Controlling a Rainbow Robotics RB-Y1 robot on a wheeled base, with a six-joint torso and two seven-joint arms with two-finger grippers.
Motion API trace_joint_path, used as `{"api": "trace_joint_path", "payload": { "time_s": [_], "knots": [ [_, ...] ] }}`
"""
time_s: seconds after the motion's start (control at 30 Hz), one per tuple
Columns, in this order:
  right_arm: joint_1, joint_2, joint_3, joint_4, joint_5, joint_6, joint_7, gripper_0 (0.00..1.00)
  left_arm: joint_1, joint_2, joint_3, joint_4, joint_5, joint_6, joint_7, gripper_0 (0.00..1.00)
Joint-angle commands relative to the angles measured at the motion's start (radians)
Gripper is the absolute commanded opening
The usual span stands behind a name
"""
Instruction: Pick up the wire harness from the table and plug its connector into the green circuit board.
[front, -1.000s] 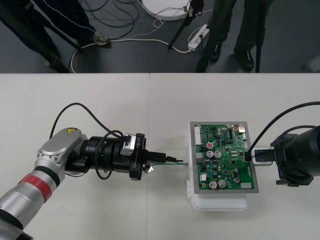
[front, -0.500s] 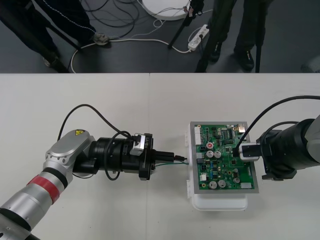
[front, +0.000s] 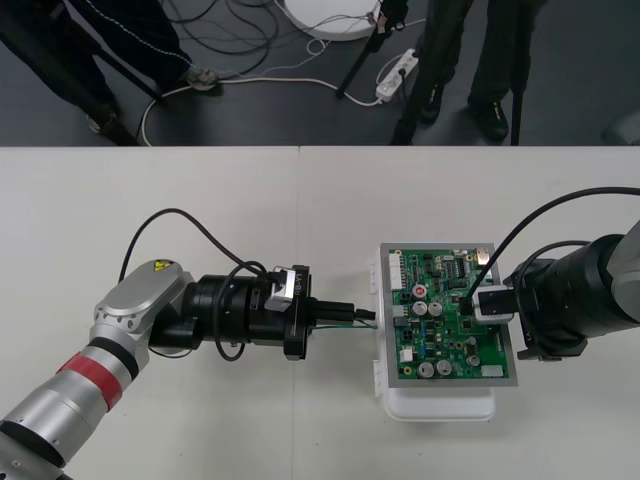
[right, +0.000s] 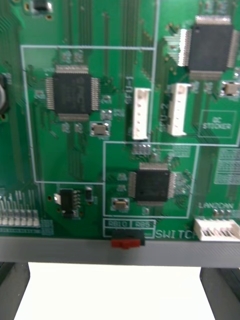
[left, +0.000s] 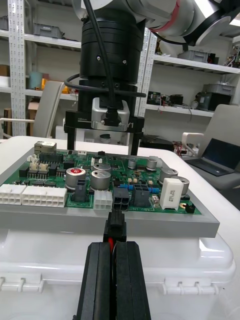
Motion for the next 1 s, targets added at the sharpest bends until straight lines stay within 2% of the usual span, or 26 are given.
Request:
{"api": "trace_joint_path", "payload": {
  "time_s": [0.03,1.0],
  "knots": [
    [-0.034,0.005,0.013,-0.004,-0.019,0.008,0.042,1.00,0.012,-0.034,-0.014,-0.036,-0.005,0.030,-0.057,0.00],
    [-0.050,0.005,0.013,-0.005,-0.055,0.006,0.057,1.00,0.027,-0.060,-0.039,-0.036,-0.008,0.054,-0.043,0.00]
  ]
}}
